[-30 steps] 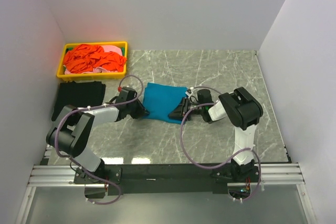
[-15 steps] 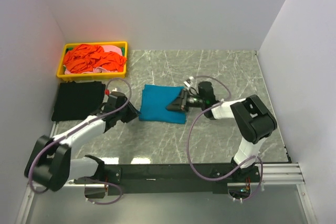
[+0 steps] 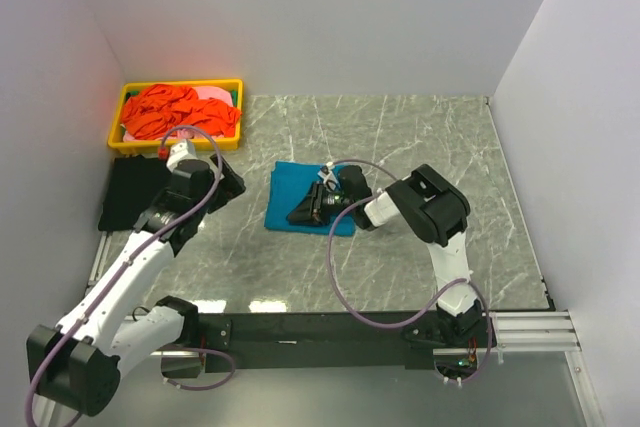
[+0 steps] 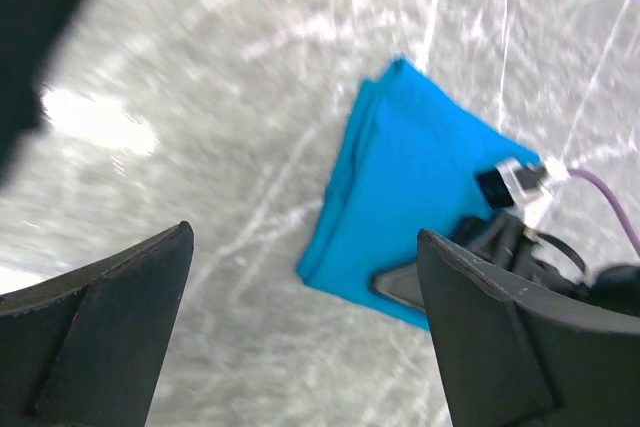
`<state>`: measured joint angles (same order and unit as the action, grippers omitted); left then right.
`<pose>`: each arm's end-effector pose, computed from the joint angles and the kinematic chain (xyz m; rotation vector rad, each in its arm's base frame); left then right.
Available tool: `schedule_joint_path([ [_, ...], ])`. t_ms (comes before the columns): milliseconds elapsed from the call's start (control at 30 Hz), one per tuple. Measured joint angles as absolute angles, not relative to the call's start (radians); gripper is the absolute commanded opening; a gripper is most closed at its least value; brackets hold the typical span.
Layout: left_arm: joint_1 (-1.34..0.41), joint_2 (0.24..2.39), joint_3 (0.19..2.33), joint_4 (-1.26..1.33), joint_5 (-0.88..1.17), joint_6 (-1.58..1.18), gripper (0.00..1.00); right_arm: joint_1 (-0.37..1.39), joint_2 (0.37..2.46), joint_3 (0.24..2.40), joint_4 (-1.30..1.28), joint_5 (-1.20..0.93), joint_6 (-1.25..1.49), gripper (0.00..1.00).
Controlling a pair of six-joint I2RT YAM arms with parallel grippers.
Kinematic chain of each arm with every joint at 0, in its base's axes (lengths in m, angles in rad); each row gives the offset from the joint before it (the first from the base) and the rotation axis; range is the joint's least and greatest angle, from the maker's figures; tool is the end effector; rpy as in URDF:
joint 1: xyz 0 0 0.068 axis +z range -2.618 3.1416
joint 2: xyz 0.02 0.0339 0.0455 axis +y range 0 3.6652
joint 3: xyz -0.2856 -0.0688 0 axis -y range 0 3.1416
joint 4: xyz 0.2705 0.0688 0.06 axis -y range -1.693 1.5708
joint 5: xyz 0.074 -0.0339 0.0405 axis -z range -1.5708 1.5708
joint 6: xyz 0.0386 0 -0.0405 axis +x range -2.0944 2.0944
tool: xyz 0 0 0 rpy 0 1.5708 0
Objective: Fold and stack the t-shirts
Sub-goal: Neatly place the folded tshirt to the corner
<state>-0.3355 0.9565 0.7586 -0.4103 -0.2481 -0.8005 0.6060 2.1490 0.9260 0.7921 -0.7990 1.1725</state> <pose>0.2145 -0.0647 0.2889 -0.6400 2.0872 -0.3831 0.3265 0.2599 0.0767 0.0462 2.4335 1.7943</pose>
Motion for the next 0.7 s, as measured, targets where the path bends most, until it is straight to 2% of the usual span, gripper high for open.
schedule_joint_path([
  [200,-0.332,0.891,0.779,-0.419,-0.374,-0.693,1.0,0.561,2.058,0.936,0.647,-0.785,1.078,0.33],
  [367,-0.331,0.873,0.769,-0.414,-0.422,-0.636,0.99,0.435,2.001,1.054,0.49,-0.775,0.963,0.33],
  [533,-0.33,0.845,0.752,-0.408,-0.435,-0.603,0.99,0.285,2.019,1.147,0.426,-0.775,0.917,0.33],
  [700,-0.326,0.842,0.751,-0.406,-0.435,-0.587,1.0,0.23,2.143,1.2,0.445,-0.785,0.919,0.33],
])
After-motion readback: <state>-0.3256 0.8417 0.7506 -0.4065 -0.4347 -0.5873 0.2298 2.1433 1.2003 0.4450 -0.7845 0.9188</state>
